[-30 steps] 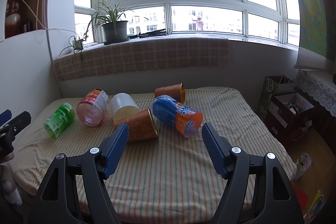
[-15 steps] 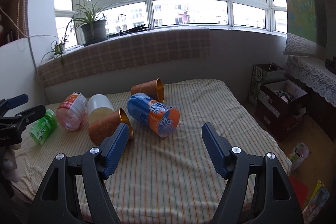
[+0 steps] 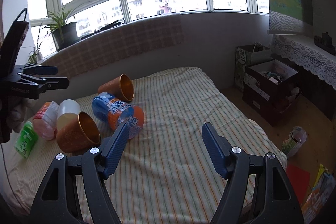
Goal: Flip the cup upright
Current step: 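Reach the left gripper to the orange floral paper cup and close on it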
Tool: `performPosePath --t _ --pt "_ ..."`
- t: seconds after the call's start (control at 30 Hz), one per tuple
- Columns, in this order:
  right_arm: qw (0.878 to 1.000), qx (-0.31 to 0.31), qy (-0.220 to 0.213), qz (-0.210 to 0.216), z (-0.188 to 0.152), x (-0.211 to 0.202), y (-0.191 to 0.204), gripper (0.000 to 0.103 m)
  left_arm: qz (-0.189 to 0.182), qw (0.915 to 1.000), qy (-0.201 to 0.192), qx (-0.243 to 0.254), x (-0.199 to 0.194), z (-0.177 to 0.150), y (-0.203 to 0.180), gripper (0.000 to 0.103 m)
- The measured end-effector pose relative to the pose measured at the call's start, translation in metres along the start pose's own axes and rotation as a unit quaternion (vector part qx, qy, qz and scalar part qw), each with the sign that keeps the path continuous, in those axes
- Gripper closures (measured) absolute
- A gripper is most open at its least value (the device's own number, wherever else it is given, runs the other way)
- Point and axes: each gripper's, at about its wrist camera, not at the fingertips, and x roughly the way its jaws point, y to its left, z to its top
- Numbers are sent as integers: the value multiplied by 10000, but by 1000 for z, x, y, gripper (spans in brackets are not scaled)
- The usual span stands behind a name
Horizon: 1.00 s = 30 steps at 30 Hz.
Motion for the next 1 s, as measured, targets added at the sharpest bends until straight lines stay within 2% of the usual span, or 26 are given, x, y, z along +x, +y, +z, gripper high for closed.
performPosePath --t 0.1,0.3,0.47,0.53,1.0 --pt "9999 116 89 -68 0 9 -10 31 -191 9991 322 201 31 14 2 8" --pt "9991 307 236 -174 -2 24 -28 31 -420 9944 875 422 77 36 14 9" --pt "9977 509 373 -238 -2 38 -40 31 -648 9862 1420 549 113 44 22 9" --pt "9969 592 438 -259 -2 43 -44 31 -586 9832 1580 704 123 43 20 9" --pt "9940 815 689 -230 1 66 -56 31 -782 9712 2033 967 173 48 16 9"
